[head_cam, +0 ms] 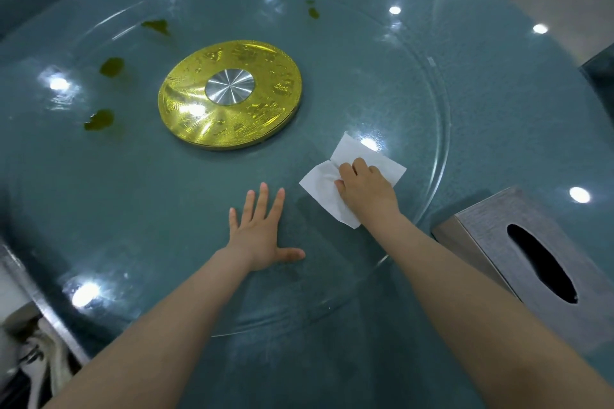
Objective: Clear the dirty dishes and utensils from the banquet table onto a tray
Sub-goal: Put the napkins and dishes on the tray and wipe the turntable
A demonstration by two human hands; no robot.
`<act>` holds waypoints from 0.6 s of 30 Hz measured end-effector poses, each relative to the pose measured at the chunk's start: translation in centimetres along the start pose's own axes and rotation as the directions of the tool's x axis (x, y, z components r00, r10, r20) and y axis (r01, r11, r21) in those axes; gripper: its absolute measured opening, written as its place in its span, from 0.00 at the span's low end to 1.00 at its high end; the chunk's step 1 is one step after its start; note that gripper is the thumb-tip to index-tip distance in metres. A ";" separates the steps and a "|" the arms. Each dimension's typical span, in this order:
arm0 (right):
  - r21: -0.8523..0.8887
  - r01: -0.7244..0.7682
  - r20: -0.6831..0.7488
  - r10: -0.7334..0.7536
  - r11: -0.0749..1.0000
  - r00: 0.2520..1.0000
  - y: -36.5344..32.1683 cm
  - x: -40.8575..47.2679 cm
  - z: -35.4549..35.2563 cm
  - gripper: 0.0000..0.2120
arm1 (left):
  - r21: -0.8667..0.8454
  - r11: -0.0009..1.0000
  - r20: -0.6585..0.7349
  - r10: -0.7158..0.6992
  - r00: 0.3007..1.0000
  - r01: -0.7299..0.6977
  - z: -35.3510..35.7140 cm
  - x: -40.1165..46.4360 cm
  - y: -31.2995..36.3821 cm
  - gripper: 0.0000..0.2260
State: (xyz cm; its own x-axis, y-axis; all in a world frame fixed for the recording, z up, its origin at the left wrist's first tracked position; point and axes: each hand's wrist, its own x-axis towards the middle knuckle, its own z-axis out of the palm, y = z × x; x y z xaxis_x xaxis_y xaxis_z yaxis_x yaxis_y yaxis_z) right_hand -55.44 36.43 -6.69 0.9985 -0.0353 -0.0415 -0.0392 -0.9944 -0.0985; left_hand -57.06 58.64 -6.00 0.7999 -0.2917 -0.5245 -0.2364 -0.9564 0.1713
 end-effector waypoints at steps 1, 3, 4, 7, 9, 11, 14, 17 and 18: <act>-0.020 0.000 0.008 0.000 1.000 1.000 -0.1 0.0 -0.2 0.15 | 0.000 1.000 0.001 -0.001 1.000 0.001 0.0 0.0 0.0 0.56; -0.105 0.041 -0.067 -0.048 0.994 0.997 -0.5 -0.2 -0.9 0.13 | 0.003 1.000 0.002 -0.001 1.000 0.001 0.0 0.1 0.0 0.56; -0.144 0.031 -0.121 -0.048 0.989 0.991 -0.8 -0.5 -1.3 0.12 | 0.003 1.000 0.002 -0.002 1.000 0.002 0.0 0.1 -0.1 0.56; -0.232 0.020 -0.075 -0.039 0.972 0.996 -1.4 -1.1 -1.3 0.08 | 0.008 1.000 -0.003 -0.002 1.000 0.002 0.0 0.0 -0.4 0.56; -0.185 0.002 -0.039 -0.010 0.983 0.999 -1.2 -1.4 -0.2 0.07 | 0.010 1.000 -0.005 0.003 1.000 -0.003 0.0 -0.2 -0.6 0.56; -0.104 -0.001 -0.077 -0.007 0.995 0.997 -1.1 -1.5 0.4 0.07 | 0.012 1.000 -0.005 0.011 1.000 -0.011 -0.1 -0.3 -0.9 0.56; -0.199 0.126 -0.045 -0.138 0.972 0.989 -1.4 -2.0 0.5 0.14 | 0.012 1.000 -0.006 0.021 1.000 -0.021 -0.2 -0.6 -1.5 0.55; -0.237 0.203 0.035 -0.200 0.950 0.979 -1.3 -2.2 0.4 0.20 | 0.020 0.999 -0.001 0.035 0.999 -0.035 -0.3 -0.8 -2.2 0.55; -0.263 0.173 -0.004 -0.181 0.949 0.984 -1.5 -2.5 0.0 0.15 | 0.022 0.999 -0.003 0.041 0.999 -0.041 -0.3 -0.9 -2.5 0.55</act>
State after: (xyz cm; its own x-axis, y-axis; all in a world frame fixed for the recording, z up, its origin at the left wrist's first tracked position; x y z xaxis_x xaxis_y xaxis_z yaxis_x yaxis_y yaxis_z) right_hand -57.91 38.01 -6.42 0.9893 0.1445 -0.0187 0.1456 -0.9762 0.1606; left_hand -57.03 61.26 -5.71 0.7913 -0.3303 -0.5146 -0.2809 -0.9439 0.1738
